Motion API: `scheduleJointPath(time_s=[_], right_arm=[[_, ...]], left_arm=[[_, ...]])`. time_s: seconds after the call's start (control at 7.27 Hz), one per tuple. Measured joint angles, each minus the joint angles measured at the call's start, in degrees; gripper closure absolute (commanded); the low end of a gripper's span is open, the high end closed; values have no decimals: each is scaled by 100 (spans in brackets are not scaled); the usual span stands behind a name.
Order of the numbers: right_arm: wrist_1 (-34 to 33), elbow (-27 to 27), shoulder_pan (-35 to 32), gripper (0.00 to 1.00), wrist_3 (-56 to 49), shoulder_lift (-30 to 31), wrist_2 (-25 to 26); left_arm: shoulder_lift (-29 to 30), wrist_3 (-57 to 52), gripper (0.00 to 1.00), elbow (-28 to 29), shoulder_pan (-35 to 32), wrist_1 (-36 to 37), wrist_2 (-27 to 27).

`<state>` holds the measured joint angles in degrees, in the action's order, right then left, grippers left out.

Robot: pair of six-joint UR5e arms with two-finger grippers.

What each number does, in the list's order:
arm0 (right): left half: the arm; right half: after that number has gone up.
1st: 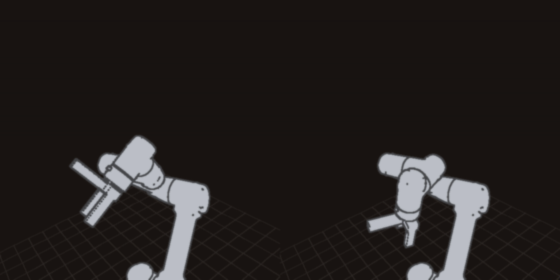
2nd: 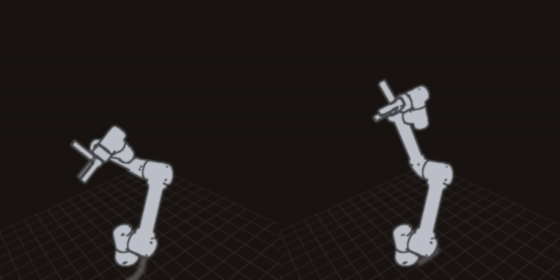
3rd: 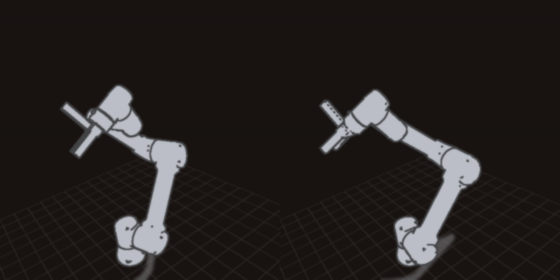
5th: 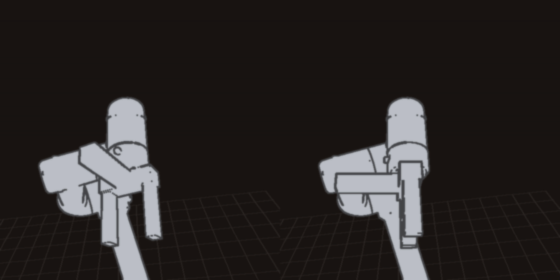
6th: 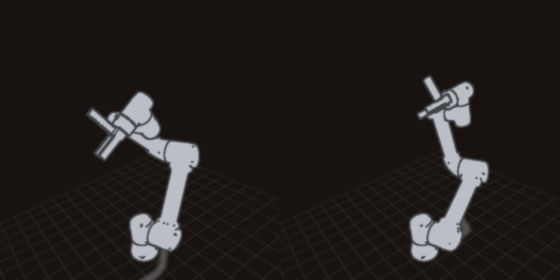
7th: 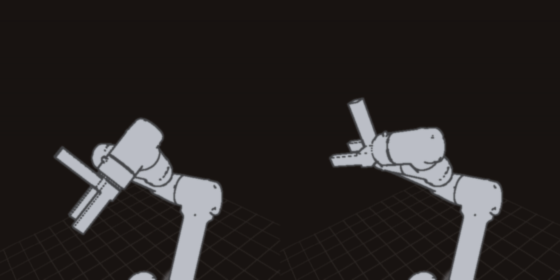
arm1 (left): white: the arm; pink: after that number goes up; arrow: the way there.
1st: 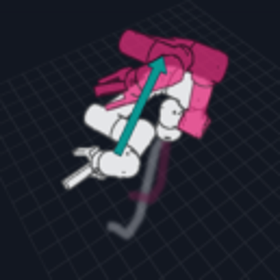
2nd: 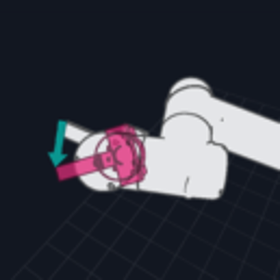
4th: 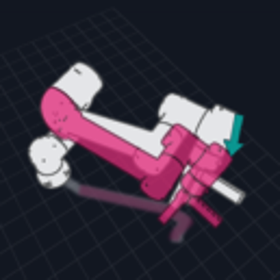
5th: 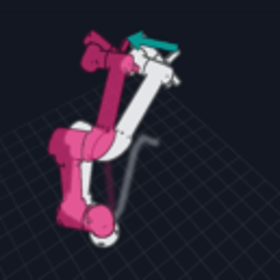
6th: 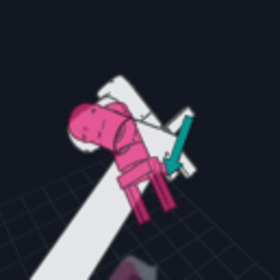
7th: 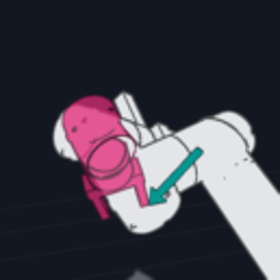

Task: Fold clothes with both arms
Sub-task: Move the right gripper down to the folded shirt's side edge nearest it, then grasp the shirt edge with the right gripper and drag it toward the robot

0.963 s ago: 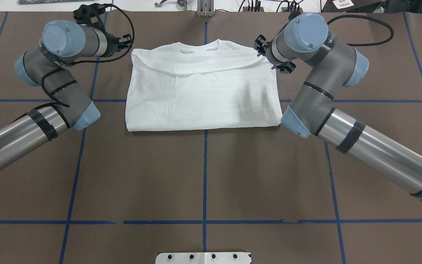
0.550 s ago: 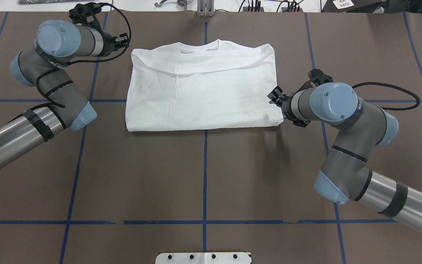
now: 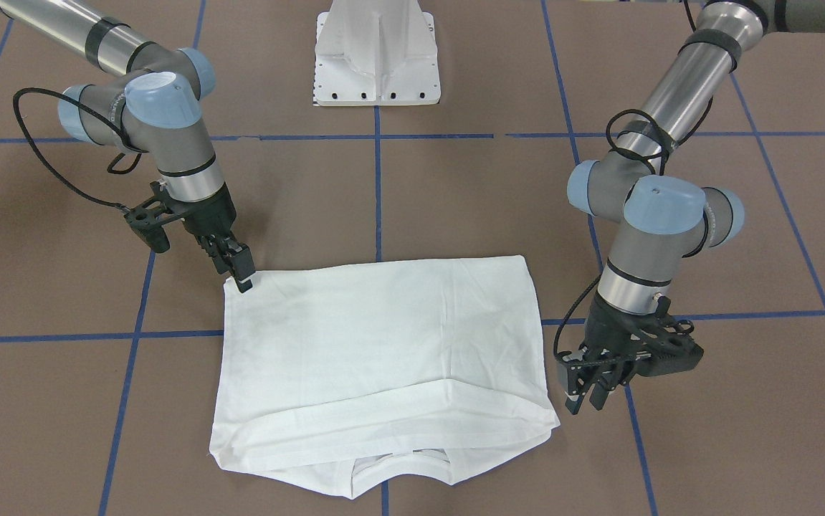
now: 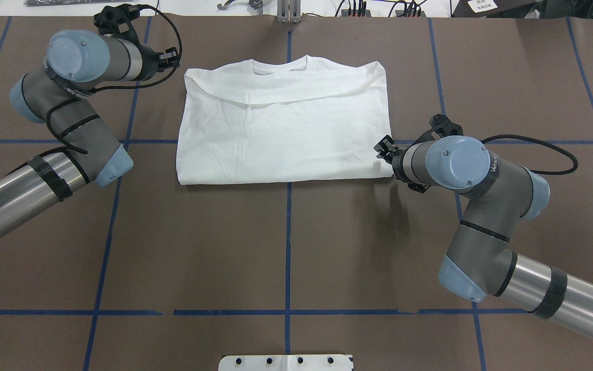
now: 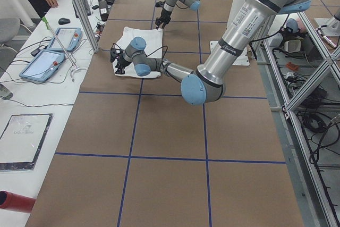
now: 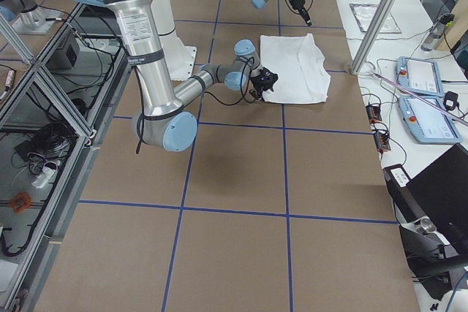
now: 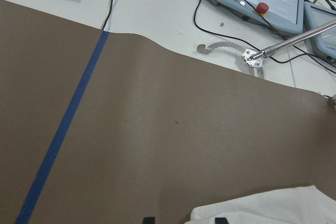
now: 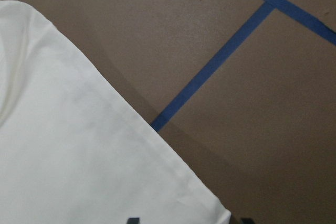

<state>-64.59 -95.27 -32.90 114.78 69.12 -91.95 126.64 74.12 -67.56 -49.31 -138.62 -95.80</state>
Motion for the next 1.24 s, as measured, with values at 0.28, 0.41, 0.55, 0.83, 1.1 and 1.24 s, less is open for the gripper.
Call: scheduleJointPath(time_s=[0.28, 0.41, 0.55, 0.83, 1.1, 1.24], right_arm=[[-9, 26, 25, 100, 8, 22, 28], [-12, -7, 27, 100, -11, 33, 23], [-31, -65, 28, 100, -27, 38, -9], [-335, -449, 2, 100, -55, 116, -361], [-1007, -1643, 97, 100, -76, 668, -1213], [-1606, -2308, 443, 100, -78, 1034, -1521]], left_arm=[[-12, 5, 52, -29, 0, 1, 0], [-15, 6, 52, -34, 0, 1, 0], [-16, 8, 52, -37, 0, 1, 0], [-19, 28, 52, -38, 0, 1, 0], [-27, 50, 52, -44, 0, -10, -2], [-48, 48, 52, -93, 5, -14, -7]])
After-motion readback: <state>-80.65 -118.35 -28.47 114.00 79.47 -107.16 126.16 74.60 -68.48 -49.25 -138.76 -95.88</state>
